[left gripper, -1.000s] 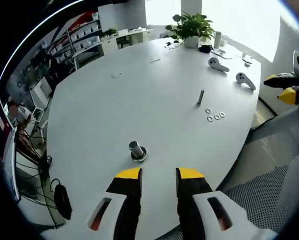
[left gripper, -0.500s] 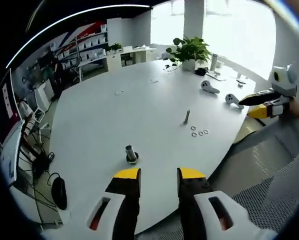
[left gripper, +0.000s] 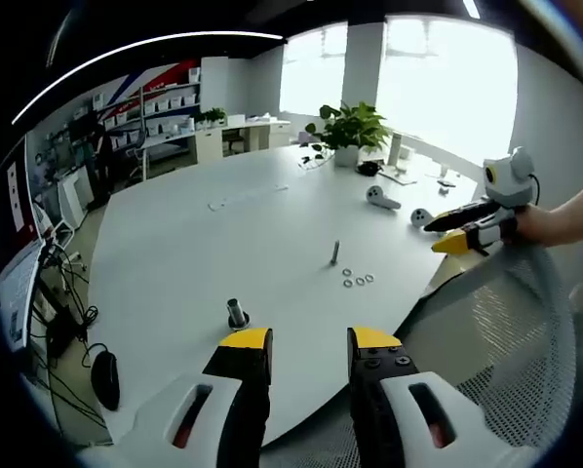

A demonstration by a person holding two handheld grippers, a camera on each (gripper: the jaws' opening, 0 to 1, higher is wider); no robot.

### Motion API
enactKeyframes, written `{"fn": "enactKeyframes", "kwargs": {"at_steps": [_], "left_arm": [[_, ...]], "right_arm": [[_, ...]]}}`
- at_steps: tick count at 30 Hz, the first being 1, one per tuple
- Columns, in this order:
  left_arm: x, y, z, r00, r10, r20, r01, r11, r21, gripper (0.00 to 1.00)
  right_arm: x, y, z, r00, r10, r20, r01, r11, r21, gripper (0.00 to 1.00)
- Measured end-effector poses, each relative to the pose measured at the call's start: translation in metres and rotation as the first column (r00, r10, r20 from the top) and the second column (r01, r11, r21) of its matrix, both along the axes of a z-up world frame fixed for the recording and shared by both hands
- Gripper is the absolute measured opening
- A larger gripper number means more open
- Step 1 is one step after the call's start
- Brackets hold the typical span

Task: Place the washer onto the threaded stud by aligning its center hole with the stud, sliding it down to the base, and recovering from edge contact or off-axis alignment until the washer reaches the visible bottom stop.

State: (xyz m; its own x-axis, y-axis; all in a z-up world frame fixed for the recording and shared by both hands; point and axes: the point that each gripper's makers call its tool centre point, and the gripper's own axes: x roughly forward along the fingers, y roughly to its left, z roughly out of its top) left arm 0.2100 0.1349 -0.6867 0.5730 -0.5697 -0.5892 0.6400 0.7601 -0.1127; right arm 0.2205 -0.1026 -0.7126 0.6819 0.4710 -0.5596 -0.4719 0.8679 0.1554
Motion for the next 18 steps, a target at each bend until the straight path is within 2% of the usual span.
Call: {"fn": "enactKeyframes", "kwargs": {"at_steps": [6, 8, 11, 13, 15, 18], "left_arm": [[-0.006, 0.006, 0.006, 1.000, 0.014, 0.016, -0.013, 0.999, -0.044, 0.29], [-0.008, 0.003, 0.008, 1.000, 0.013, 0.021, -0.011, 0.997, -0.076, 0.29], [-0.009, 0.000, 0.007, 0.999, 0.013, 0.031, -0.011, 0.997, -0.081, 0.29], [-0.011, -0.007, 0.010, 0.999, -0.008, 0.031, 0.011, 0.995, -0.097, 0.29], [-0.010, -0.011, 0.013, 0.998, -0.031, 0.062, 0.036, 0.995, -0.092, 0.29], [-0.010, -0.017, 0.017, 0.996, -0.066, 0.063, 0.072, 0.992, -0.102, 0.29]], "right_arm": [[0.001, -0.005, -0.003, 1.000, -0.008, -0.004, 0.008, 1.000, -0.028, 0.43], [0.000, -0.006, -0.005, 1.000, -0.009, -0.010, 0.009, 0.999, -0.042, 0.43], [0.000, -0.007, -0.006, 1.000, -0.010, -0.013, 0.009, 0.998, -0.057, 0.43], [0.001, -0.009, -0.007, 1.000, -0.018, -0.014, 0.017, 0.998, -0.064, 0.43], [0.000, -0.010, -0.007, 1.000, -0.022, -0.015, 0.021, 0.998, -0.065, 0.43], [0.000, -0.012, -0.008, 0.999, -0.027, -0.017, 0.026, 0.996, -0.083, 0.43]]}}
